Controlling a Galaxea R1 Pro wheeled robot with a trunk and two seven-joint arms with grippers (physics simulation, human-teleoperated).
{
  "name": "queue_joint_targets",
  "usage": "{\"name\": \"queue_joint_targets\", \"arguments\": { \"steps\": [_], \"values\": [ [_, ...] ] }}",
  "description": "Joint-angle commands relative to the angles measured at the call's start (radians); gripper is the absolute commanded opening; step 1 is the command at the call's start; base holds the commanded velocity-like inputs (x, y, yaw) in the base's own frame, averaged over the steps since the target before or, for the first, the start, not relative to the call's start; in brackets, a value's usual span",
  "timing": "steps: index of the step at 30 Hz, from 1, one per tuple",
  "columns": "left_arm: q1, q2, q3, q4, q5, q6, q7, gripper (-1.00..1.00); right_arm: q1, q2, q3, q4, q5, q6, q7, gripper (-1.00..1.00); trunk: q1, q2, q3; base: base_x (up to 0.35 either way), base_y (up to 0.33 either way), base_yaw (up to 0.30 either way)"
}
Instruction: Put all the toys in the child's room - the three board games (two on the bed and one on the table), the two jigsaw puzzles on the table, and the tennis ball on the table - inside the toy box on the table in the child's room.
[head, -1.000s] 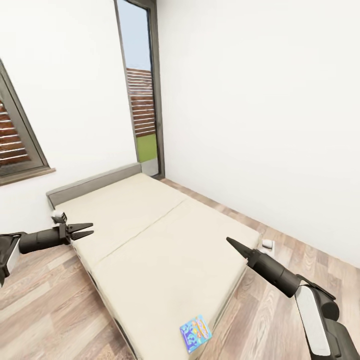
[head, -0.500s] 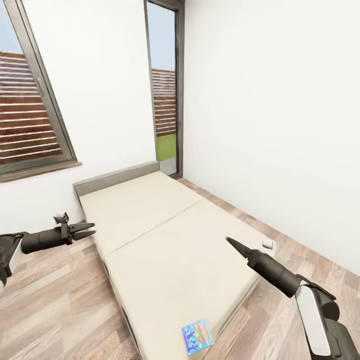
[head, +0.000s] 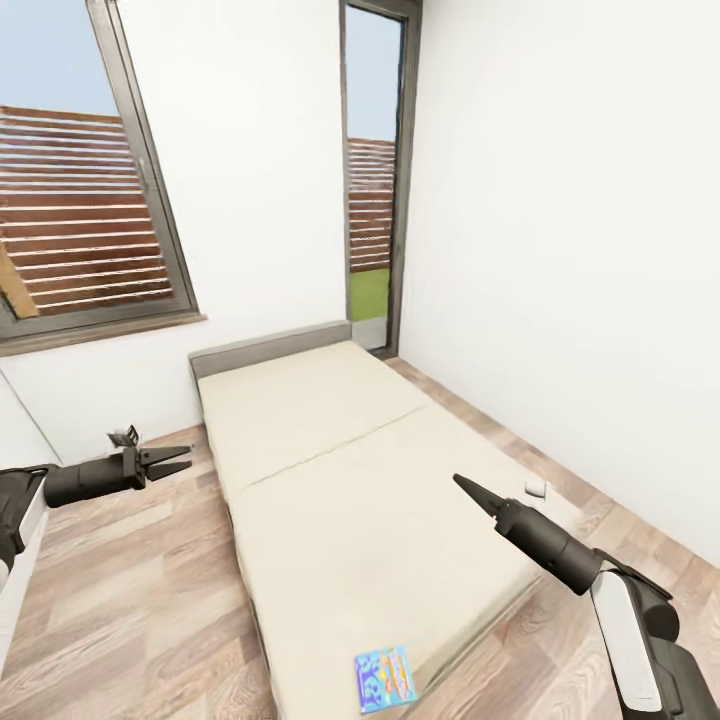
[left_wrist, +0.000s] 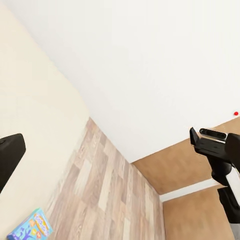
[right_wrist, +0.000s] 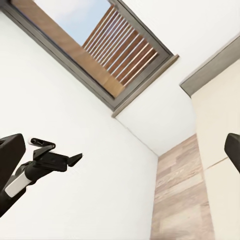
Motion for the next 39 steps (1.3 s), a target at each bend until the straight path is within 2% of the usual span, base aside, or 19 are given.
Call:
{"name": "queue_joint_targets", "arguments": {
  "steps": [1, 27, 39],
  "values": [
    [-0.001, 0.0, 0.0, 0.0, -0.002, 0.011, -0.005, 1.0, -0.001, 0.0, -0.001, 0.0, -0.004, 0.006, 0.001, 1.0, 0.001, -0.002, -0.002, 0.0, -0.295, 0.292],
    [-0.001, -0.002, 0.0, 0.0, -0.002, 0.012, -0.005, 1.0, -0.001, 0.001, 0.0, 0.0, -0.004, 0.006, 0.0, 1.0, 0.001, -0.002, -0.002, -0.107, -0.283, 0.292],
    [-0.001, -0.002, 0.0, 0.0, -0.002, 0.012, -0.005, 1.0, -0.001, 0.0, 0.0, 0.0, -0.004, 0.006, 0.0, 1.0, 0.001, -0.002, -0.002, -0.02, -0.299, 0.292]
  ]
}}
